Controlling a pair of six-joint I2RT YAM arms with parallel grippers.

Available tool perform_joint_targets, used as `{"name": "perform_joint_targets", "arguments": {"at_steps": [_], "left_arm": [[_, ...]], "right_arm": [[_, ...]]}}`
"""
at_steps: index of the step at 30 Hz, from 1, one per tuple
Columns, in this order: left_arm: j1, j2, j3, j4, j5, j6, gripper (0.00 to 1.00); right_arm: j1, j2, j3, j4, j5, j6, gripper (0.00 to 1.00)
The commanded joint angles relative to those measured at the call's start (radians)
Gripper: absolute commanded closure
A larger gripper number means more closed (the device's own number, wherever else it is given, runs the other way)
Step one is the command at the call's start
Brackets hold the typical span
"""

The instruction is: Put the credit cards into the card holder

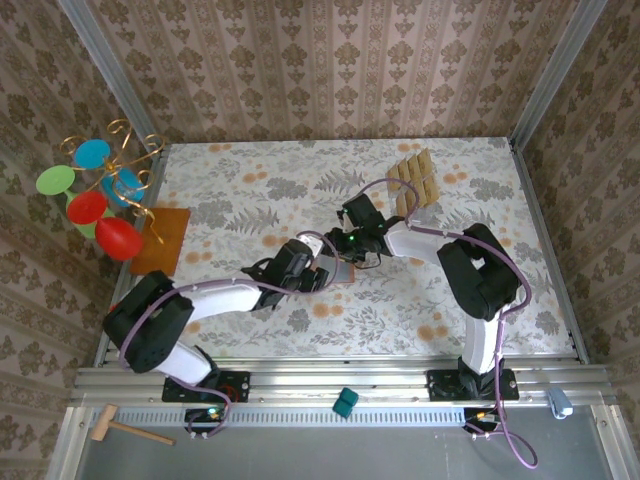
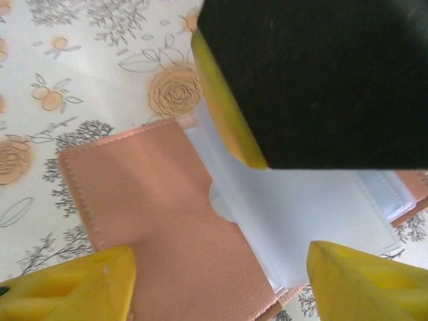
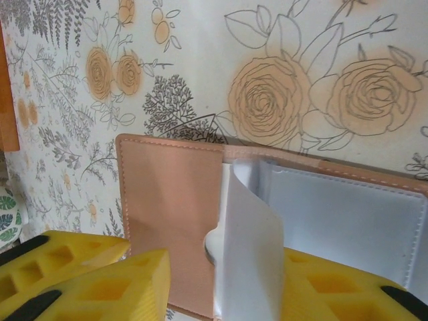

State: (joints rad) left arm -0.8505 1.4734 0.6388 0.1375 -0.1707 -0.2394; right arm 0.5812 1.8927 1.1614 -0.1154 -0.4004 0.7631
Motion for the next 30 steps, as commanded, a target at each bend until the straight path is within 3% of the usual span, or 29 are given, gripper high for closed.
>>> {"name": "perform_joint_targets", "arguments": {"at_steps": [1,5,8,10,18,30], "left_arm": [[-0.003,-0.094,-0.041,0.017,-0.049,-0.018,0.26],[0.024,-0.202,-0.069,-0.033,-0.133,-0.081,0.12],[0.078,-0.245,-0.046,-0.140,-0.155,-0.166,0.08],[0.113,-0.273,-0.045,-0.177,-0.159,-0.207,0.05],[0.220,-0.368,-0.057,-0.231,-0.113,-0.280,0.03],[0.251,-0.322,-0.017,-0.266,-0.014,-0.250,0.03]], "right_arm": [[0.023,-0.014,0.041,-0.051,0.010,0.011,0.56],[0.047,-0.003,0.070,-0.074,0.031,0.016,0.54],[0.069,0.024,0.104,-0.090,0.044,0.025,0.42],[0.084,0.045,0.127,-0.098,0.049,0.031,0.40],[0.132,0.137,0.217,-0.119,0.080,0.066,0.35],[0.136,0.172,0.219,-0.073,0.048,0.092,0.36]]}}
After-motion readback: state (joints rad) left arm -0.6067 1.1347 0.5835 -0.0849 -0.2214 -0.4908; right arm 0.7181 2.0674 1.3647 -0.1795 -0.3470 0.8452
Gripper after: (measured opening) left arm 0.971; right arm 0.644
